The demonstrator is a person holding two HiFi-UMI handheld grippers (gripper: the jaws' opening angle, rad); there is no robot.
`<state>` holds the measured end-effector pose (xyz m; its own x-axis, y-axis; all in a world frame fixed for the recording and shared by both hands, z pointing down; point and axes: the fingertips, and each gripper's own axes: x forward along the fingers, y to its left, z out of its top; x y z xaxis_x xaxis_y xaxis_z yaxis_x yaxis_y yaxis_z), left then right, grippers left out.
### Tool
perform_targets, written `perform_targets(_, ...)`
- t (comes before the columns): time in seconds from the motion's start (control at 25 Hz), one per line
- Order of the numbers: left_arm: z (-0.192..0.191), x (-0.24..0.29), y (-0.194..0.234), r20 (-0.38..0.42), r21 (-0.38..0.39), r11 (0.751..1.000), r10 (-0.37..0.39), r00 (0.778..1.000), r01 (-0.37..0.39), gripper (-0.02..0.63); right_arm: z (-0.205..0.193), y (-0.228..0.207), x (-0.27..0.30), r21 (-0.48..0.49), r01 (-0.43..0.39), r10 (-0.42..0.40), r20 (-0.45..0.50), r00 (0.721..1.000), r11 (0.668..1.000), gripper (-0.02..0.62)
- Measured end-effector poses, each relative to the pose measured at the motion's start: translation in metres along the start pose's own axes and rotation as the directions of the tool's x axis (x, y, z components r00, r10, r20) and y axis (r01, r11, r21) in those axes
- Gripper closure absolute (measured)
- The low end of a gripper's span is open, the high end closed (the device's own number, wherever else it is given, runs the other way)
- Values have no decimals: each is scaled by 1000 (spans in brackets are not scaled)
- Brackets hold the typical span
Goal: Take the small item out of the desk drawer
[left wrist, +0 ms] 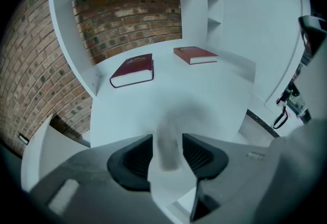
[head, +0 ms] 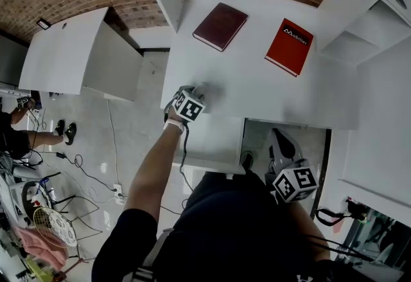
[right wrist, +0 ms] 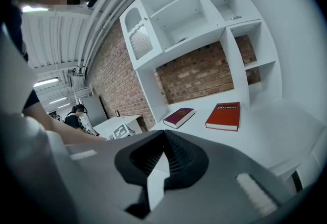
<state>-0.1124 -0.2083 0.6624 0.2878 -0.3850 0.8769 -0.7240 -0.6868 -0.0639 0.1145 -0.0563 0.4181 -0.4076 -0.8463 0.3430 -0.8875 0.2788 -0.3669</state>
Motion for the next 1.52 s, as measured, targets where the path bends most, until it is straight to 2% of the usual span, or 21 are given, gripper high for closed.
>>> perform_targets(0.12, 1, -5, 0, 14, -10, 1000, 7, 1000, -7, 390, 1, -2, 0, -6, -2, 2, -2, 1000, 1000, 592)
perform_targets(0.32, 6, -22, 1, 60, -20, 999, 29, 998, -28, 388, 2, 4, 4, -14, -19, 19, -3, 1000, 1000, 592)
perform_targets(0.48, 27, -51, 3, 161, -51, 998, 50, 986, -43, 390, 3, 5, 7, -23, -33, 33, 1, 999, 999, 592)
perform_targets(0.64, 50, -90, 0, 284, -95, 995, 44, 958, -17, 389, 8, 6, 9, -33, -40, 41, 12, 999, 999, 592)
perform_targets(0.8, 80, -149, -3, 411, -115, 993, 59, 910, -13, 396, 11, 7, 12, -36, -50, 50, 18, 999, 998, 592)
perform_targets(1.04, 98, -220, -24, 562, -166, 986, 73, 824, 26, 434, 21, 11, 20, -54, -74, 76, 40, 996, 996, 592)
perform_targets(1.2, 101, -257, -37, 622, -186, 982, 87, 778, 39, 466, 32, 17, 25, -79, -93, 98, 58, 994, 993, 592)
perform_targets(1.36, 104, -290, -44, 677, -231, 972, 134, 723, 37, 504, 44, 25, 33, -97, -123, 130, 73, 989, 988, 592)
perform_targets(1.52, 101, -313, -55, 705, -261, 965, 168, 689, 32, 551, 56, 35, 38, -127, -151, 163, 93, 982, 980, 592)
